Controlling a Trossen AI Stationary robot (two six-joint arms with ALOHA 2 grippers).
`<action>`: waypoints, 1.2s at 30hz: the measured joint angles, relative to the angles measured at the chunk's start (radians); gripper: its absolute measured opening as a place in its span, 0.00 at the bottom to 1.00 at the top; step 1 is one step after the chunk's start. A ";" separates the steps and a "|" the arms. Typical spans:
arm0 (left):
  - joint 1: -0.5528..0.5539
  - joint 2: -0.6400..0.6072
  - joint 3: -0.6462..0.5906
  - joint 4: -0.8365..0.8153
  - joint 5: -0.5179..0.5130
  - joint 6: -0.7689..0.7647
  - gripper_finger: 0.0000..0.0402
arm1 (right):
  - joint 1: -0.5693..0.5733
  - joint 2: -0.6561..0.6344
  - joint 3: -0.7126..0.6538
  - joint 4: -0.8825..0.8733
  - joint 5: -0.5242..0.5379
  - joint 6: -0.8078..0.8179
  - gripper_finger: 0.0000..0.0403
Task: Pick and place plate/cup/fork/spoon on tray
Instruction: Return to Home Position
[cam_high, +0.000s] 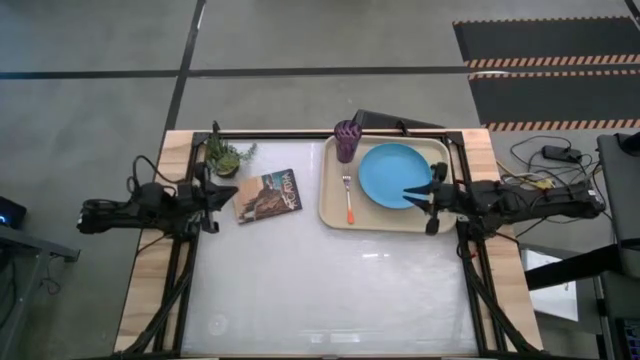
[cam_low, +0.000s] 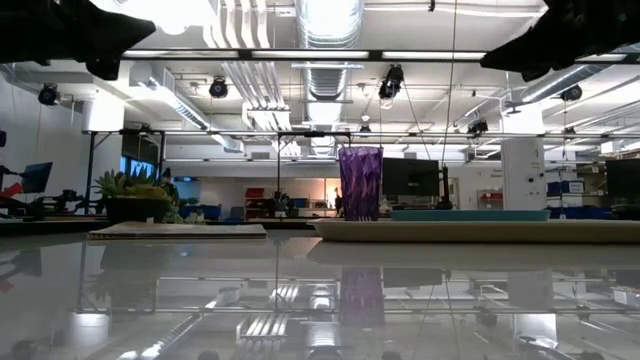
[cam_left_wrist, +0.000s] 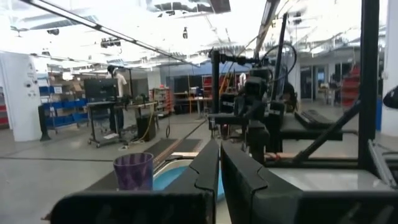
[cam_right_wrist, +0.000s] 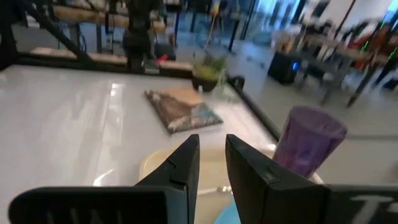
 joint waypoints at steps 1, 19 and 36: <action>0.000 0.001 -0.002 0.004 0.000 -0.012 0.00 | 0.000 -0.020 -0.012 0.018 0.000 -0.014 0.17; 0.000 0.055 -0.065 0.037 0.000 -0.017 0.00 | 0.000 -0.308 -0.276 0.179 -0.227 -0.114 0.17; 0.000 0.074 -0.065 0.041 0.000 -0.016 0.00 | 0.000 -0.315 -0.371 0.396 -0.336 -0.193 0.02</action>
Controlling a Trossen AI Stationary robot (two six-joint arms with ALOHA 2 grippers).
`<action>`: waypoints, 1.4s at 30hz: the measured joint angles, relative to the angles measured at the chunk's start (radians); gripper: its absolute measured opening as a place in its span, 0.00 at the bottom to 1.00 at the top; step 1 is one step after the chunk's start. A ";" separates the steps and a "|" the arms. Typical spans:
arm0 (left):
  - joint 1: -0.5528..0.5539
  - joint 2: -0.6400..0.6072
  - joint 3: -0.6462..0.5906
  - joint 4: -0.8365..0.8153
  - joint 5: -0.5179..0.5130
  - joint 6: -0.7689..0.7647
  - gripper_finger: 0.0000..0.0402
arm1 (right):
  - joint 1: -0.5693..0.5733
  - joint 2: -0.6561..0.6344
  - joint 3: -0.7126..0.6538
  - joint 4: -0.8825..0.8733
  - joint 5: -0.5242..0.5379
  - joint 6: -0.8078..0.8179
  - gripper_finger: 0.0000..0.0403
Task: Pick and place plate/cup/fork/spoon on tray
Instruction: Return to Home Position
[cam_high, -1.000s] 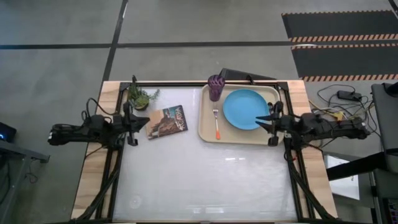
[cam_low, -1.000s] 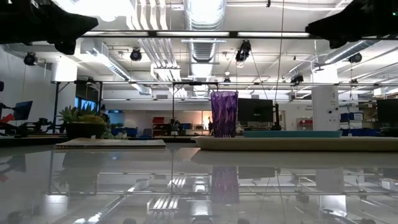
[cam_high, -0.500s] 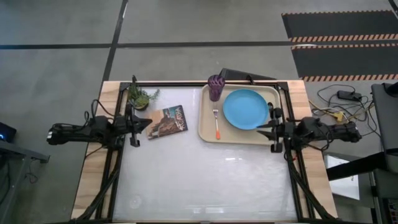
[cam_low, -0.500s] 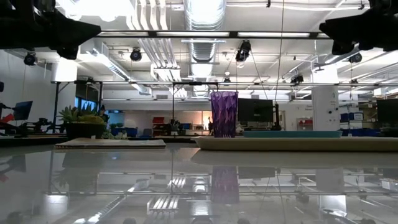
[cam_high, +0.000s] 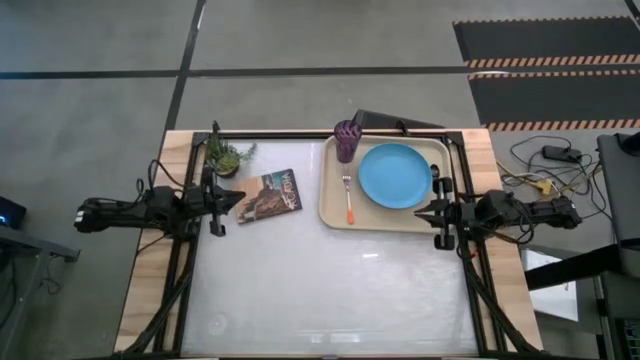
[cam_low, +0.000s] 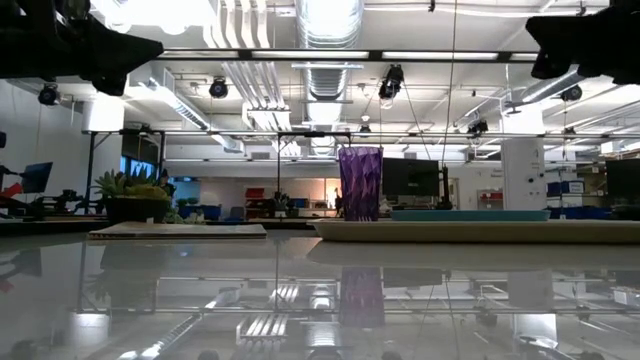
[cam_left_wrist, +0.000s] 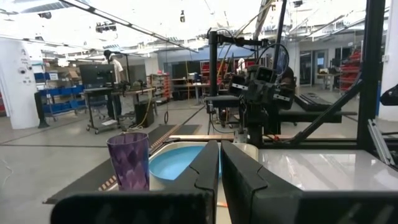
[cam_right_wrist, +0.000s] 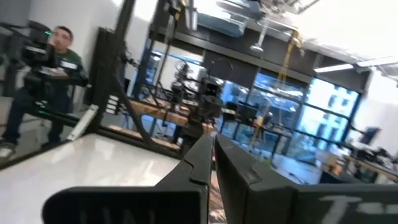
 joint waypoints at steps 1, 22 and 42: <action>0.000 0.000 0.000 0.000 0.000 0.000 0.00 | 0.000 0.001 0.000 -0.004 0.014 0.005 0.02; 0.000 0.010 0.000 0.000 0.000 0.000 0.00 | 0.000 0.027 -0.001 -0.022 0.039 0.022 0.02; 0.000 0.010 0.000 0.000 0.000 0.000 0.00 | 0.000 0.027 -0.002 -0.022 0.040 0.022 0.02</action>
